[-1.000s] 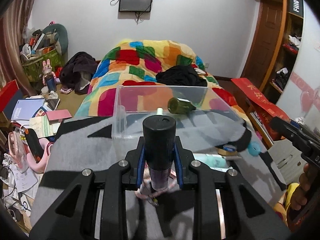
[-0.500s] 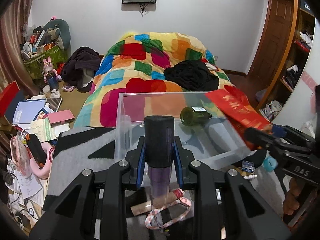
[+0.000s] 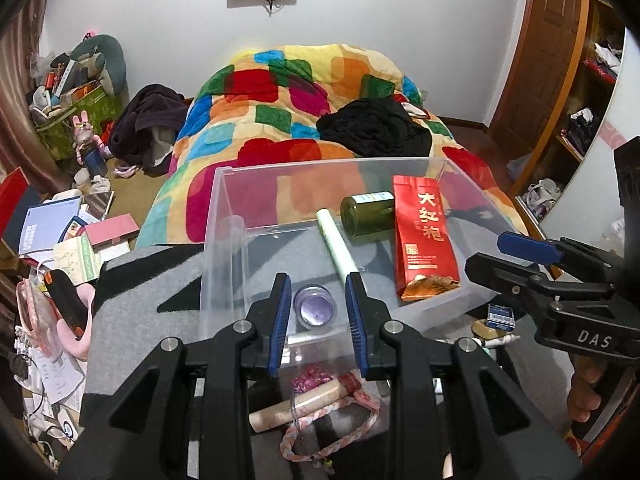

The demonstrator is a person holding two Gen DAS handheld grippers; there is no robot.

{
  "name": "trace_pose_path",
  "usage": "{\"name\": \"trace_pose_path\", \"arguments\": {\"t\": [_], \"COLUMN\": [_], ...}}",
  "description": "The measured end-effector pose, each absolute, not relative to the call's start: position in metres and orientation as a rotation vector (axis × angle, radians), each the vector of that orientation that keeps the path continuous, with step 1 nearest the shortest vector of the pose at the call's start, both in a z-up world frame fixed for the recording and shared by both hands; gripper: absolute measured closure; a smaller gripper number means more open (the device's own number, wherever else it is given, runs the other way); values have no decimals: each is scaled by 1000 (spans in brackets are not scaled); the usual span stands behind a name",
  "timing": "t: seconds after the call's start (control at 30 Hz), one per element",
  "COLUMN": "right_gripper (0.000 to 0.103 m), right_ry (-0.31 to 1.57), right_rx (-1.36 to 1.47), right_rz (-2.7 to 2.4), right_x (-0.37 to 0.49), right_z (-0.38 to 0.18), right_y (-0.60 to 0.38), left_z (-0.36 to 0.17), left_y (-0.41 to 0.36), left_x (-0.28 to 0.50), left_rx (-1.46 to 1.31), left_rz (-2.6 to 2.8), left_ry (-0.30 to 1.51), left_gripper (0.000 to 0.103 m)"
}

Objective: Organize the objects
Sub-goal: 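Lower both held items into the clear box and open both tools, then grasp the beige tube with the left tool while the right tool grasps the white tape roll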

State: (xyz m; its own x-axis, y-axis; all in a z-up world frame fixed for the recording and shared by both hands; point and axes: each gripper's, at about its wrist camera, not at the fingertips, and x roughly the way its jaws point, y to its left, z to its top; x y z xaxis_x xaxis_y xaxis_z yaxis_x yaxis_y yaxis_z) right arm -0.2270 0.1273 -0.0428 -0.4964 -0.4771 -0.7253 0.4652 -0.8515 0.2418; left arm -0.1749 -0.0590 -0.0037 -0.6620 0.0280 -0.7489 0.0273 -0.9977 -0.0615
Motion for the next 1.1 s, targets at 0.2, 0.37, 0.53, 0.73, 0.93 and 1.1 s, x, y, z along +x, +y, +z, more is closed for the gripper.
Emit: {"name": "trace_pose_path", "arguments": {"t": [0.2, 0.37, 0.53, 0.73, 0.93, 1.1], "right_gripper": [32, 27, 27, 27, 27, 27], "right_ry": [2, 51, 76, 42, 15, 69], "right_rx": [1076, 1013, 986, 1021, 1095, 1119], "right_rz": [-2362, -2403, -2416, -2363, -2225, -2169], "right_x": [-212, -195, -173, -143, -103, -81], "right_z": [-28, -17, -15, -26, -52, -74], "right_y": [134, 141, 155, 171, 169, 158], "left_z": [10, 14, 10, -7, -28, -40], "left_y": [-53, -48, -38, -15, -7, -12], "left_x": [-160, -142, -119, -91, -67, -47], "left_rx": [-1221, -1193, -1190, -1213, -1286, -1338], "left_rz": [2887, 2878, 2865, 2834, 2777, 2787], "left_ry": [-71, -68, -32, 64, 54, 70], "left_gripper": [59, 47, 40, 38, 38, 38]}}
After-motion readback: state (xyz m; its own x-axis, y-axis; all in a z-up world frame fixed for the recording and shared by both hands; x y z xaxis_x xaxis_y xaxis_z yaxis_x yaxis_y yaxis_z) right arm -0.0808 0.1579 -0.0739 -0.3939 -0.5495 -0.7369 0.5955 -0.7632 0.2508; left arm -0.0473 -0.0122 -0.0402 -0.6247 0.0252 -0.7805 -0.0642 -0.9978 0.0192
